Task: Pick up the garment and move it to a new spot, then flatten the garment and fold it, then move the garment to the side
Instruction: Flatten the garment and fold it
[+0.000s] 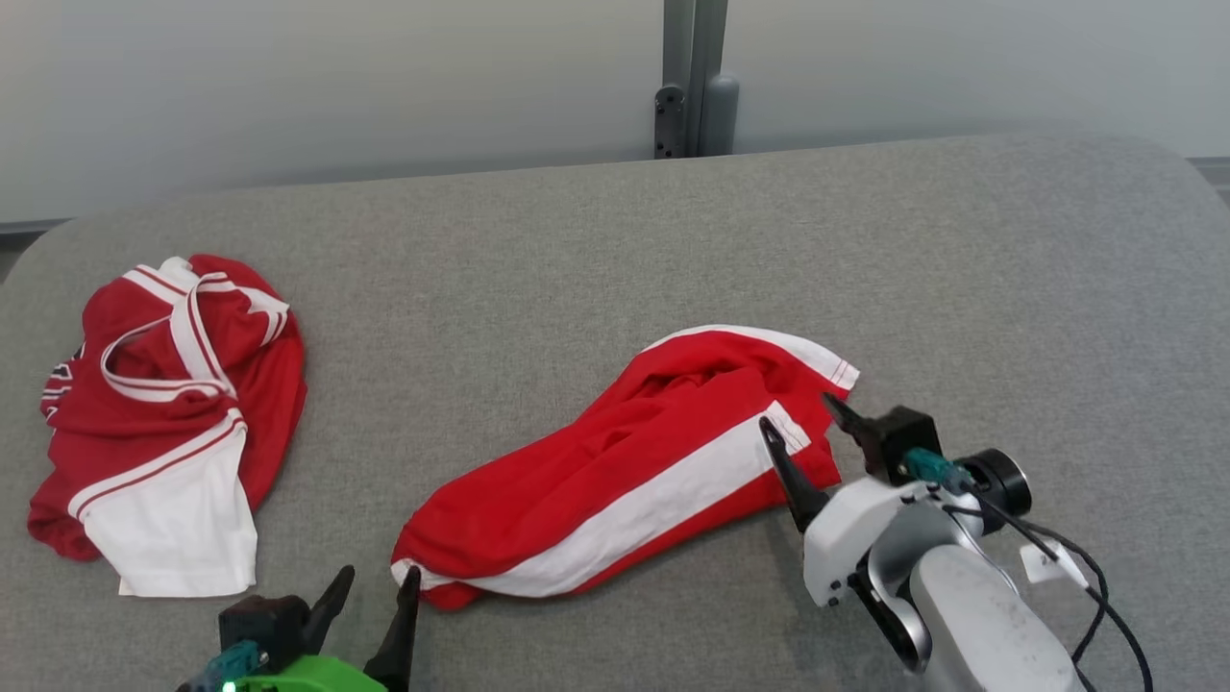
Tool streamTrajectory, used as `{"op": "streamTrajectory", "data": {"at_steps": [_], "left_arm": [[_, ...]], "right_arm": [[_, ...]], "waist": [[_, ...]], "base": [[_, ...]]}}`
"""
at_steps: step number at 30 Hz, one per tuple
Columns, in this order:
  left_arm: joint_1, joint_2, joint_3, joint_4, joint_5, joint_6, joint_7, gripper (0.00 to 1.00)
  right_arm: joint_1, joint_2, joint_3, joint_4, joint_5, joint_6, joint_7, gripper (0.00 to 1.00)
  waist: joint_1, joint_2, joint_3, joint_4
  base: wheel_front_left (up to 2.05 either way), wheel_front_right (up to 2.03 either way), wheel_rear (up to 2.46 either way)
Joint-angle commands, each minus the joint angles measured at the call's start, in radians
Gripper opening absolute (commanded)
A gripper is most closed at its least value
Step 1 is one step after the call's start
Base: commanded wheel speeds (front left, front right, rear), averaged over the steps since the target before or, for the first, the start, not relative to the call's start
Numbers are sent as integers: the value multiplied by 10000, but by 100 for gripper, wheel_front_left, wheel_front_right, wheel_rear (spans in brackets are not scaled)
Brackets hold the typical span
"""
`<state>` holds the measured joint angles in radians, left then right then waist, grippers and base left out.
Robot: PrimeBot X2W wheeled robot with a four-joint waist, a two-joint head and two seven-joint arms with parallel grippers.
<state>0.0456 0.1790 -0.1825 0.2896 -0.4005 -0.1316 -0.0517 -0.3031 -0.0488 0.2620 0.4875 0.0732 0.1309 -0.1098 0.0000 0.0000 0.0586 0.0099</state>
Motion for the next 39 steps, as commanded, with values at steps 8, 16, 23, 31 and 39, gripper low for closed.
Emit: {"op": "streamTrajectory", "data": {"at_steps": [8, 16, 23, 31, 39], "left_arm": [[-686, 308, -462, 102, -728, 18, 823, 100], [-779, 384, -760, -102, -1165, 18, 994, 100], [-847, 545, -1029, -390, -1519, 18, 1084, 100], [-914, 748, -1317, -494, -1923, 18, 1085, 100], [-967, 872, -1423, -399, -2059, 18, 1054, 100]], "right_arm": [[-1414, -36, 289, 1270, 437, -3, 1731, 100], [-1531, -32, 183, 1487, 474, -3, 2185, 100], [-1337, -74, 533, 1205, 756, -3, 2615, 100], [-1239, -154, 644, 765, 755, -3, 2684, 100], [-1031, -186, 858, 421, 849, -3, 2833, 100]], "waist": [[0, 0, 812, 579], [0, 0, 975, 558], [0, 0, 1099, 371], [0, 0, 1183, 169], [0, 0, 1219, -8]], "base": [[0, 0, 0], [0, 0, 0], [0, 0, 0], [0, 0, 0], [0, 0, 0]]}}
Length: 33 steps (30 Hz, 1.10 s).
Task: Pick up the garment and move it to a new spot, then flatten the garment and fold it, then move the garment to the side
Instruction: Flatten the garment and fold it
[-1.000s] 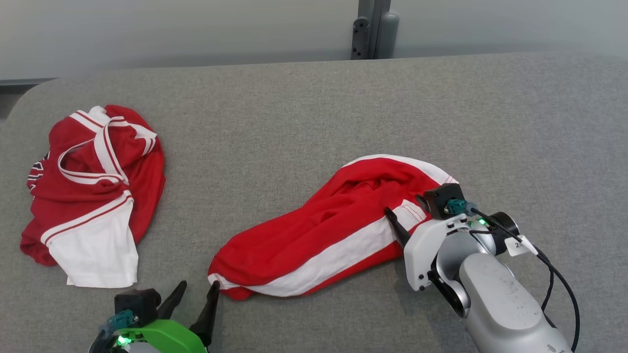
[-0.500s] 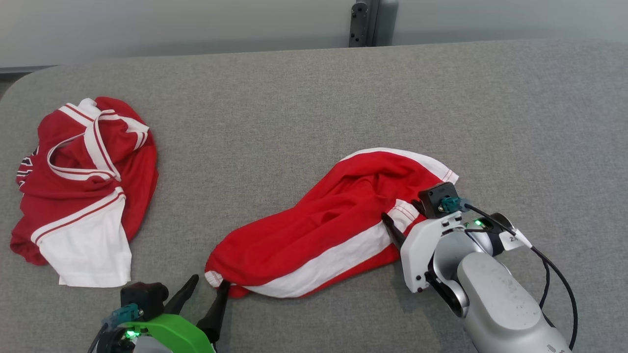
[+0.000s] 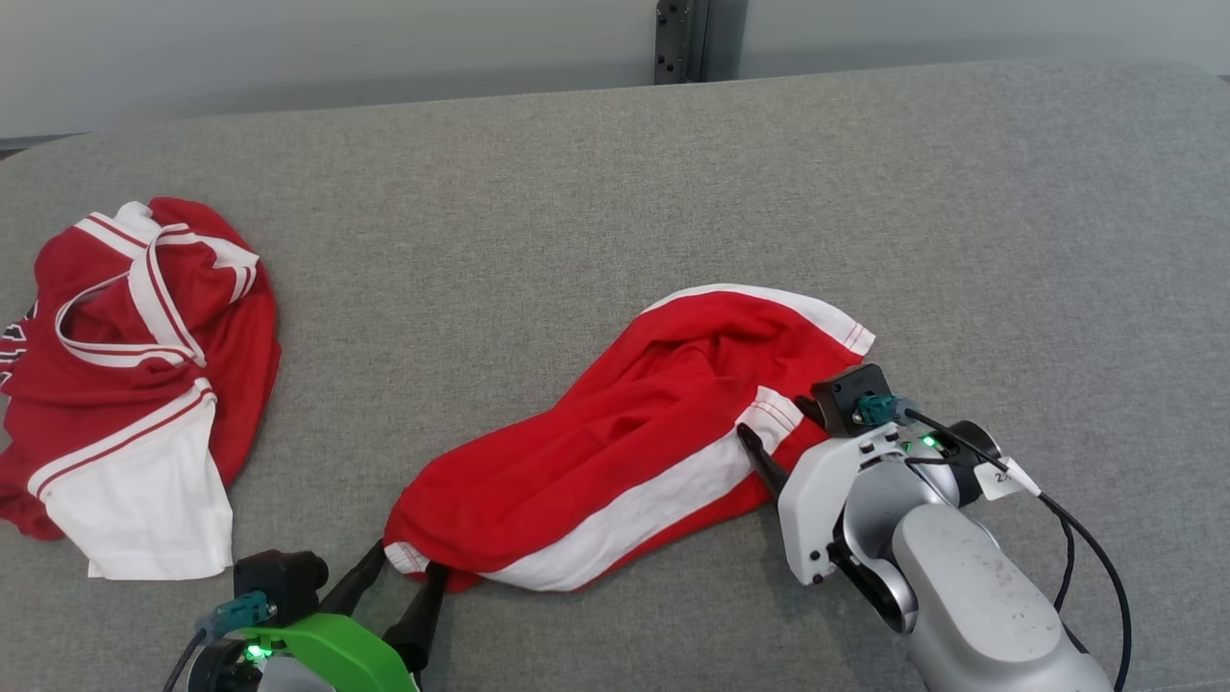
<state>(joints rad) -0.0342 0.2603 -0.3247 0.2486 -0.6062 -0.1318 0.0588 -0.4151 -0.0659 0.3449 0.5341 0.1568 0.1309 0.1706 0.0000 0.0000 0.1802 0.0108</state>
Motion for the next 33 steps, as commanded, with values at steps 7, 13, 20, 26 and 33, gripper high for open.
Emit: {"op": "streamTrajectory", "data": {"at_steps": [7, 13, 20, 26, 33], "left_arm": [[-252, 80, -107, 42, -127, 19, -45, 100], [-299, 94, -215, 97, -249, 19, -76, 91], [-288, 141, -252, 168, -286, 23, -150, 68], [-209, 179, -287, 186, -334, 36, -164, 36], [-190, 209, -419, 213, -485, 33, -67, 0]], "right_arm": [[82, -76, 214, -192, 48, -3, 88, 81], [86, -132, 334, -226, 103, -3, 117, 41], [113, -151, 383, -240, 83, -3, -9, 40], [148, -173, 380, -228, 125, -3, -87, 19], [210, -167, 314, -315, 231, -3, -217, 0]], "waist": [[0, 0, 68, -93], [0, 0, 93, -106], [0, 0, 52, -142], [0, 0, -4, -186], [0, 0, -47, -236]], "base": [[0, 0, 0], [0, 0, 0], [0, 0, 0], [0, 0, 0], [0, 0, 0]]}}
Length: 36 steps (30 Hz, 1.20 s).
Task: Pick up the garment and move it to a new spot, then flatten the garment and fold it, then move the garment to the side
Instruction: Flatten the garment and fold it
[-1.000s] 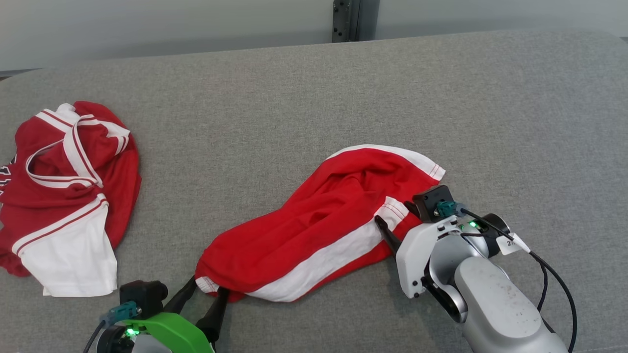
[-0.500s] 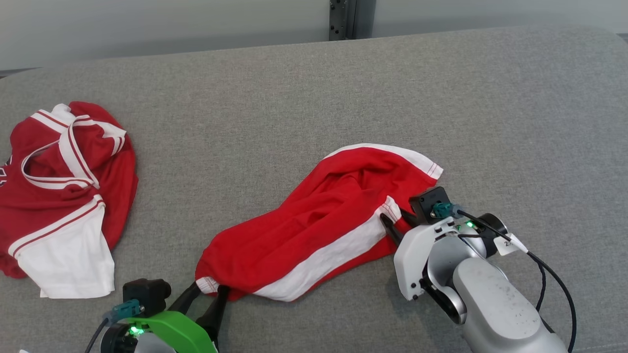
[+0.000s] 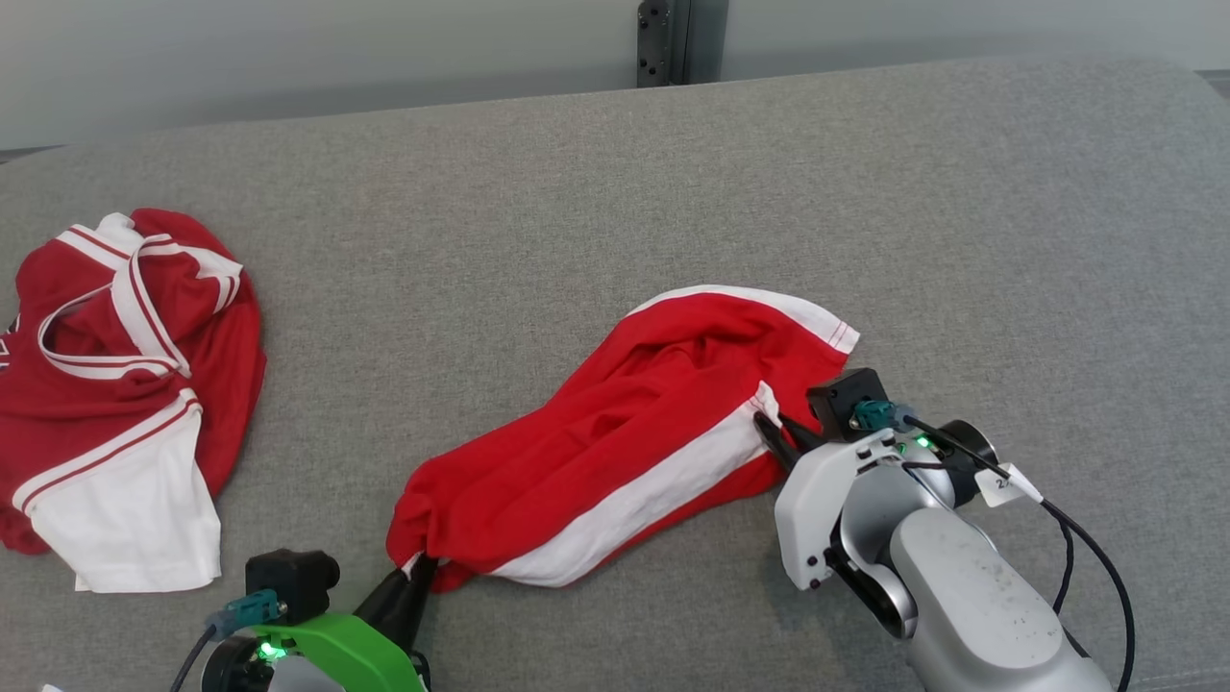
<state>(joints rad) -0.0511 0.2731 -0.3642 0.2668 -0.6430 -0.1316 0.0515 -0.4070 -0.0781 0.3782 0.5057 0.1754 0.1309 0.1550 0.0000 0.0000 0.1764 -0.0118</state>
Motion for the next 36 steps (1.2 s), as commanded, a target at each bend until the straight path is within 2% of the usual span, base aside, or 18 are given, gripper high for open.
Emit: {"op": "streamTrajectory", "data": {"at_steps": [1, 6, 9, 16, 19, 24, 27, 30, 34, 36], "left_arm": [[-20, 98, -80, 24, -150, 30, 68, 0], [148, 223, -214, -351, -442, 24, 232, 0], [327, 434, -260, -1246, -1049, 21, 453, 0], [1045, 1467, 165, -4788, -2619, 51, 1210, 0], [1269, 1764, 658, -6123, -2949, 254, 1309, 0], [1044, 2099, 1372, -7938, -3512, 553, 1571, 0], [269, 2403, 1674, -8648, -3990, 654, 2101, 0], [-1235, 2856, 1952, -8704, -4416, 754, 2940, 0], [-4351, 3363, 2110, -7548, -4502, 1083, 4189, 0], [-5952, 3591, 1855, -6567, -4181, 992, 4721, 0]], "right_arm": [[155, -39, -49, -60, 84, -3, -113, 0], [401, -69, -485, -518, 349, -3, -471, 0], [682, -59, -889, -1277, 682, -3, -642, 0], [1736, -321, -1599, -4462, 1917, -3, -168, 0], [2161, -503, -1970, -5913, 2352, -3, 187, 0], [2497, -455, -2690, -7905, 3293, -2, 745, 0], [2063, -662, -3118, -8567, 3668, -2, 1192, 0], [999, -820, -3360, -8757, 3799, 0, 1724, 0], [-1403, -631, -3326, -8057, 3721, 0, 2457, 0], [-2820, -516, -3029, -7358, 3471, 0, 2733, 0]], "waist": [[0, 0, -27, -19], [0, 0, -209, -90], [0, 0, -287, -179], [0, 0, -242, -631], [0, 0, -101, -899], [0, 0, 399, -1273], [0, 0, 928, -1327], [0, 0, 1589, -1283], [0, 0, 2590, -1186], [0, 0, 3011, -1210]], "base": [[0, 0, 0], [0, 0, 0], [0, 0, 0], [0, 0, 0], [0, 0, 0], [0, 0, 0], [0, 0, 0], [0, 0, 0], [0, 0, 0], [0, 0, 0]]}}
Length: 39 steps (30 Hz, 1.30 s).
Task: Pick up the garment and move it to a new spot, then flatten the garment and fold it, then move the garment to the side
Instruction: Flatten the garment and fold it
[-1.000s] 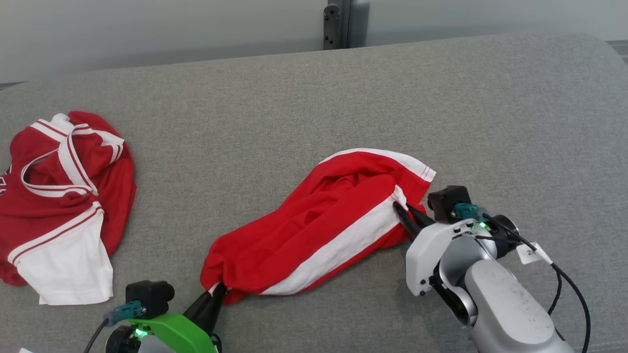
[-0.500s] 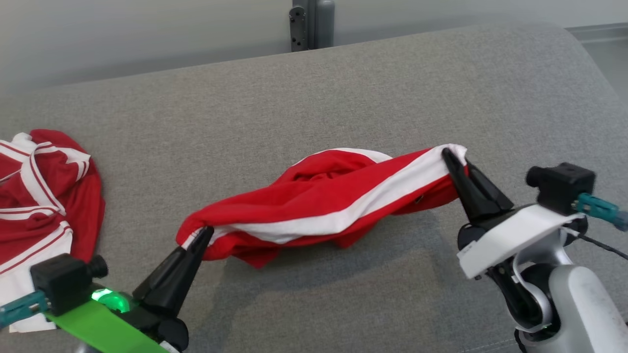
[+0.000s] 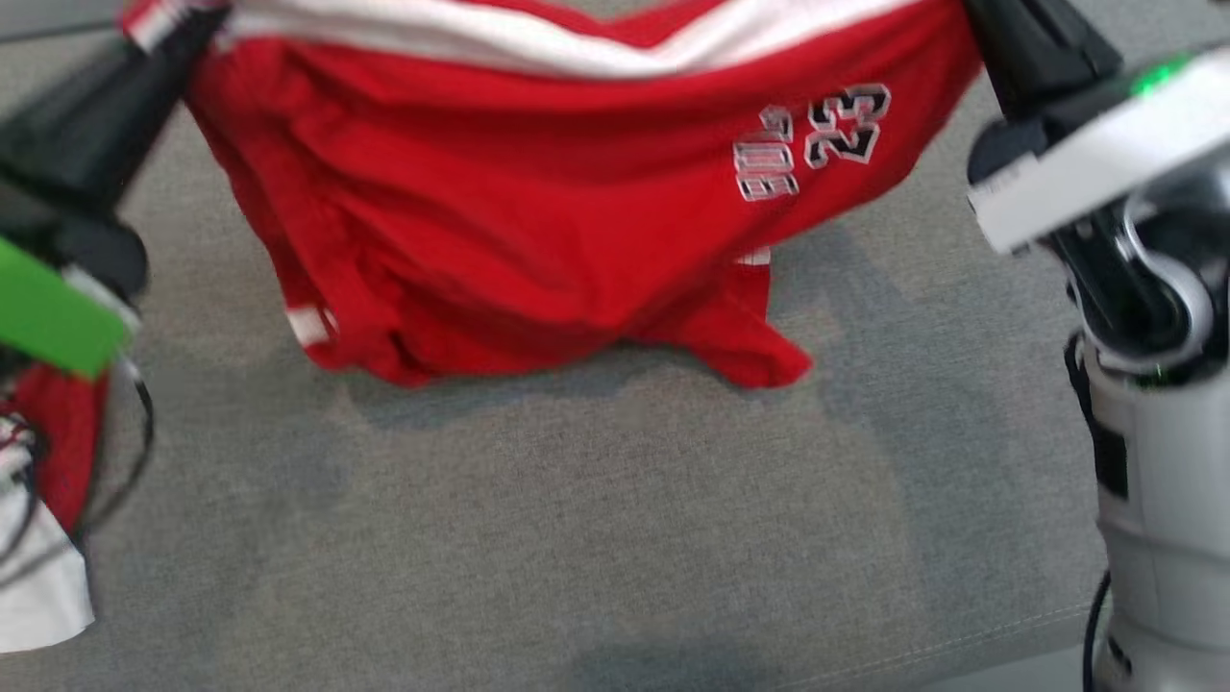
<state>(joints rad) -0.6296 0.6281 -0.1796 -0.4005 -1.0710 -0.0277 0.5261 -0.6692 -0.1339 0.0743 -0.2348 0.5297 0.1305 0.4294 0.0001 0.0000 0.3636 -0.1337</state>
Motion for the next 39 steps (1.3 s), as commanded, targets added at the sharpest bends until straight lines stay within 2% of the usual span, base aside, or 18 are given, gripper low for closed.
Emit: {"op": "streamTrajectory", "data": {"at_steps": [1, 4, 7, 10, 13, 17, 19, 22, 26, 28, 32, 35, 39], "left_arm": [[-1024, -6, -141, 682, 191, -8, 205, 0], [-3424, -367, -607, 2567, 806, -131, 416, 0], [-5485, -925, -928, 4478, 1449, -286, 36, 0], [-7139, -1394, -1063, 6174, 2244, -424, -958, 0], [-8287, -1747, -1338, 7623, 2888, -726, -2127, 0], [-8660, -2039, -1751, 9102, 3138, -967, -3672, 0], [-8241, -2200, -2073, 9638, 3108, -1026, -4333, 0], [-7058, -2363, -3074, 9871, 2546, -1043, -5042, 0], [-5031, -2069, -4229, 9433, 1411, -1043, -5798, 0], [-4094, -1821, -4638, 9090, 952, -1038, -6190, 0], [-2429, -1180, -5157, 8219, 175, -1040, -7038, 0], [-1084, -824, -5447, 7829, -163, -1041, -7476, 0], [630, -649, -5525, 7309, -306, -1037, -7782, 0]], "right_arm": [[-955, 199, 152, 527, -157, 2, 78, 0], [-3113, 494, 302, 2132, -703, 2, -188, 0], [-5047, 714, 190, 3776, -1424, 2, -842, 0], [-6640, 809, -89, 5149, -2109, 2, -1876, 0], [-7858, 816, -325, 6471, -2006, 1, -3141, 0], [-8470, 817, -296, 8132, -1687, 1, -4643, 0], [-8150, 829, 79, 8837, -1277, 1, -5225, 0], [-7116, 809, 867, 9708, -594, 1, -6126, 0], [-5382, 824, 1873, 9933, -46, 2, -6701, 0], [-4440, 616, 2304, 9629, 310, 2, -6807, 0], [-2586, -205, 2984, 8303, 1363, 1, -6919, 0], [-1106, -922, 3375, 7334, 2027, 1, -6953, 0], [742, -1849, 3678, 6034, 2927, -1, -6951, 0]], "waist": [[-1, 0, 1334, -8], [-1, 0, 1767, 17], [-1, 0, 2103, 63], [-1, 0, 2422, 78], [-1, 0, 2608, 71], [-1, 0, 2777, 100], [-1, 0, 2774, 115], [-1, 0, 2543, 145], [-1, 0, 2170, 197], [-1, 0, 1957, 238], [-1, 0, 1410, 254], [-1, 0, 599, 209], [-1, 0, -515, 111]], "base": [[0, 0, 0], [0, 0, 0], [0, 0, 0], [0, 0, 0], [0, 0, 0], [0, 0, 0], [0, 0, 0], [0, 0, 0], [0, 0, 0], [0, 0, 0], [0, 0, 0], [0, 0, 0], [0, 0, 0]]}}
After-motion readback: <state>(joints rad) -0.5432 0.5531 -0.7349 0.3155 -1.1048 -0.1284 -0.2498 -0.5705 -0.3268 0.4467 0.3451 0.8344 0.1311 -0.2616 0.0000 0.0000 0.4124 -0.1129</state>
